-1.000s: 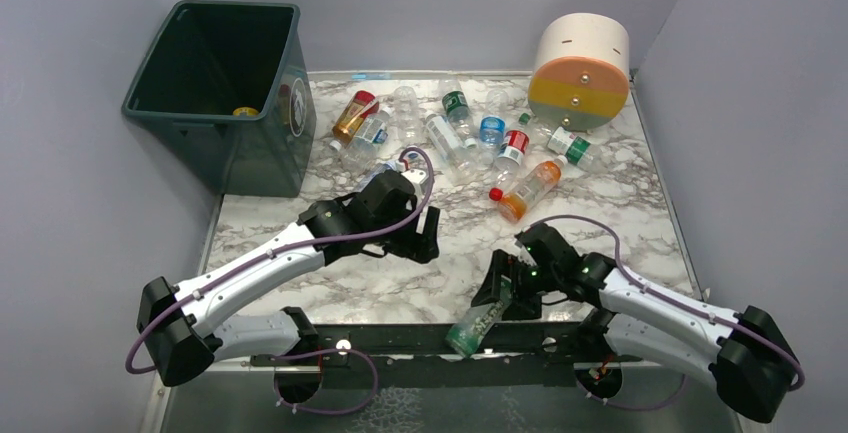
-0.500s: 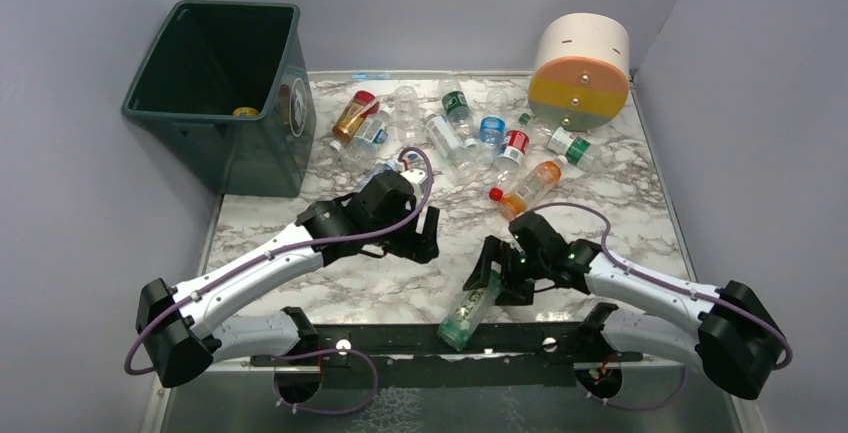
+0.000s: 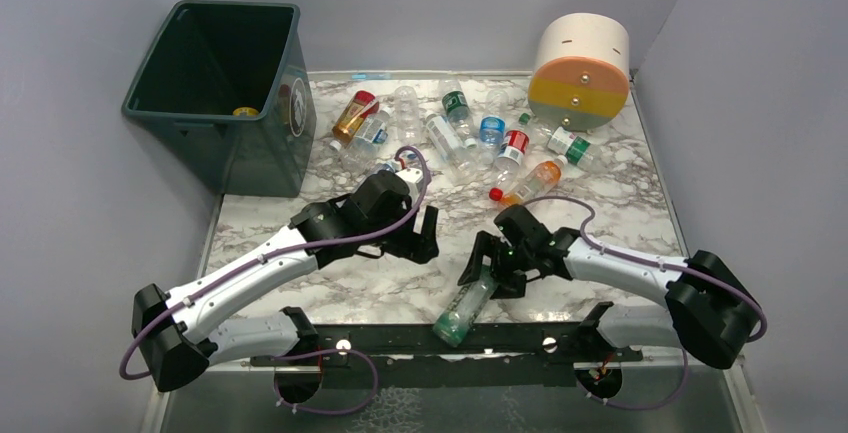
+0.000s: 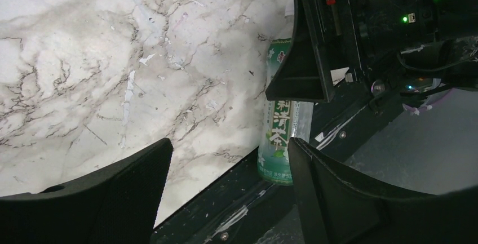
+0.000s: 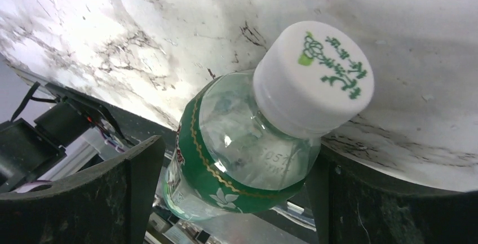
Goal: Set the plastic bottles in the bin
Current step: Pick up the plastic bottle at the center of the board.
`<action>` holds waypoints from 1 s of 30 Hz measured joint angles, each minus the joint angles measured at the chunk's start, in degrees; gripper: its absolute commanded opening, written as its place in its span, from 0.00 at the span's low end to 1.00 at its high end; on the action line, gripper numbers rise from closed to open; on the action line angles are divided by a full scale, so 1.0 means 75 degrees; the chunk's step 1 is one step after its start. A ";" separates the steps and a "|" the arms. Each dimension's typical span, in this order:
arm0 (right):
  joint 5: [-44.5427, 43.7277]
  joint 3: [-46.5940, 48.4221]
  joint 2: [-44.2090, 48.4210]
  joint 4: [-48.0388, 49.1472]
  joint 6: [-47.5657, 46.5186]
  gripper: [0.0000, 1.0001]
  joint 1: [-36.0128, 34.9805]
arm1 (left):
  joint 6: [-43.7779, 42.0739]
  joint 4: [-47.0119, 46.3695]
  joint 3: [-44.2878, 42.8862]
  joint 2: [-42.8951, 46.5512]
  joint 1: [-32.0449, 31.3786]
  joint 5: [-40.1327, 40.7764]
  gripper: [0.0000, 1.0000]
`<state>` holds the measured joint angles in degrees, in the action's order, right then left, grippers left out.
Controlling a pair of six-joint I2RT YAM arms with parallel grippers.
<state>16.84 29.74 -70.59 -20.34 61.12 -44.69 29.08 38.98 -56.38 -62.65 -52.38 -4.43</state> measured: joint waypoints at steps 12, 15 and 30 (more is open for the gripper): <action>-0.0344 0.0414 -0.0493 0.0023 -0.0105 0.78 0.0000 | -0.0076 0.0017 0.0000 0.0140 0.0000 0.0055 0.97; -0.0353 0.0423 -0.0589 0.0023 -0.0143 0.74 0.0000 | -0.0114 0.0020 0.0000 0.0184 0.0000 0.0090 0.99; -0.0376 0.0734 -0.0746 0.0055 -0.0239 0.60 0.0000 | -0.0143 0.0041 0.0038 0.0350 0.0000 0.0140 0.99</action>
<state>14.02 35.24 -76.18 -19.92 59.33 -44.69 28.01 39.29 -56.10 -60.03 -52.38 -3.38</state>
